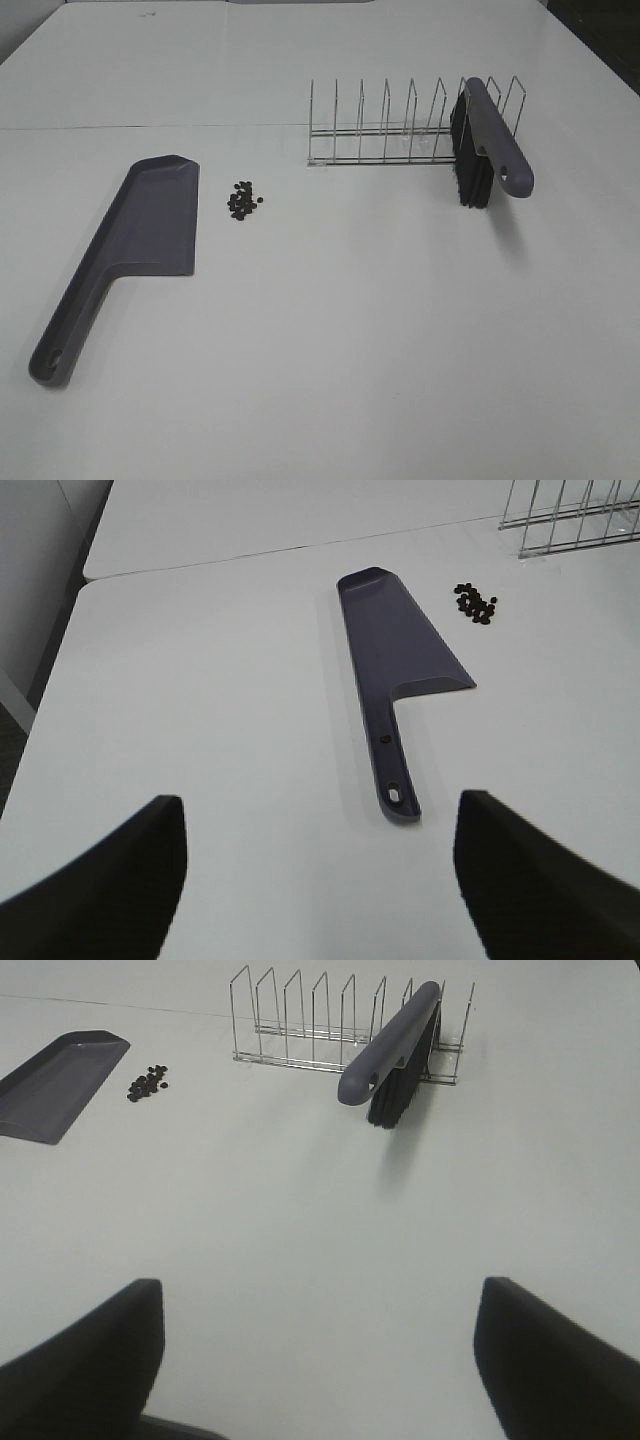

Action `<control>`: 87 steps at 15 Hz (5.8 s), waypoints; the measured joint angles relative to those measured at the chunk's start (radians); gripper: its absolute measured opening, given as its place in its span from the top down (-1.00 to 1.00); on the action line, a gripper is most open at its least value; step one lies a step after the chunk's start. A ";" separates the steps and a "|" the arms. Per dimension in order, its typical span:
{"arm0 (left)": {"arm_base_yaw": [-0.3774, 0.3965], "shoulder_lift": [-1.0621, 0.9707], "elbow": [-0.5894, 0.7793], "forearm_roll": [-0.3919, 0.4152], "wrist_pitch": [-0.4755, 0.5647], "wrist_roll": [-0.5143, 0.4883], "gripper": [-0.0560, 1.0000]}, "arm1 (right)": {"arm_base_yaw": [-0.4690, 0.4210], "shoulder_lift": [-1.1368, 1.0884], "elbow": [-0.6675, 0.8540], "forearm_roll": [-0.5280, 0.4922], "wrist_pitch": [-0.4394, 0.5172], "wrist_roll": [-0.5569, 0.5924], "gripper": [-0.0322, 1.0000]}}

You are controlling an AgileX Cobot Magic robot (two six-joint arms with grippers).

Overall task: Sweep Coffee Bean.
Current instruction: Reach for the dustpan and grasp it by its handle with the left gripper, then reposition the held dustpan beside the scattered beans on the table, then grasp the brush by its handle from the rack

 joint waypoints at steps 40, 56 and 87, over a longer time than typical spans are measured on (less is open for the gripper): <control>-0.141 1.984 -0.502 -0.034 -0.484 -0.168 0.17 | 0.000 0.061 0.000 0.000 -0.001 0.000 -0.45; -0.141 1.804 -0.534 -0.033 -0.408 -0.236 0.29 | 0.000 0.339 -0.021 0.012 -0.218 -0.001 -0.42; -0.141 1.801 -0.534 -0.009 -0.388 -0.236 0.29 | 0.021 2.504 -1.800 -0.130 0.013 0.114 -0.10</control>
